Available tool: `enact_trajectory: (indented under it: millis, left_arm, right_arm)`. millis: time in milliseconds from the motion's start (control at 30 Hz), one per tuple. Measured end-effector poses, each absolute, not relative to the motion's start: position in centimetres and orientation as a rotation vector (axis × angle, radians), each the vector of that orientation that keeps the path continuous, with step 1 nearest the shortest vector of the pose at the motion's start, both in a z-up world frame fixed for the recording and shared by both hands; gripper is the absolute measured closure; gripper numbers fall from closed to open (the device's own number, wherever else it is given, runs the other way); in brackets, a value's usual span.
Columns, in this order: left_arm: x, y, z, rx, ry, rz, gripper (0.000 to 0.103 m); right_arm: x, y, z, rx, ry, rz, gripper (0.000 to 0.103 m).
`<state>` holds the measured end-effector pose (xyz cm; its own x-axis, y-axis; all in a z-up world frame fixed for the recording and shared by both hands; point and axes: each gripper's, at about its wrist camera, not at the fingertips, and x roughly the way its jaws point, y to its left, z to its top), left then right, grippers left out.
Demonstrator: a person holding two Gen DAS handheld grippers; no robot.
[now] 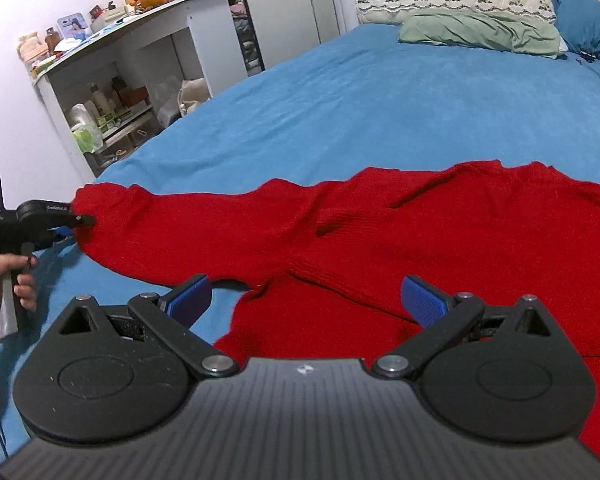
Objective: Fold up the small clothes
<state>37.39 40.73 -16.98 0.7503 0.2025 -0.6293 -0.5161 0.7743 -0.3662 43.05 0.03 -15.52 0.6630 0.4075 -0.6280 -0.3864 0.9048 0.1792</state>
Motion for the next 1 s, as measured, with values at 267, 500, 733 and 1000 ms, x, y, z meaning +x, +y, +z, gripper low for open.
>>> enact_trajectory:
  millis: [267, 500, 733, 1000]
  left_arm:
    - [36.8, 36.5, -10.6, -0.467, 0.478, 0.322, 0.098]
    - [40.3, 23.2, -2.6, -0.371, 0.376, 0.024, 0.098]
    - [44.9, 5.3, -6.1, -0.261, 0.531, -0.269, 0.098]
    - [44.5, -3.0, -18.1, -0.115, 0.797, -0.33, 0.098]
  right_arm:
    - [43.0, -4.0, -14.5, 0.083, 0.664, 0.365, 0.0]
    - [41.8, -10.9, -10.3, 0.16, 0.569, 0.273, 0.0]
    - [40.4, -18.3, -8.5, 0.194, 0.528, 0.164, 0.0]
    - [39.2, -23.1, -11.5, 0.186, 0.601, 0.107, 0.0]
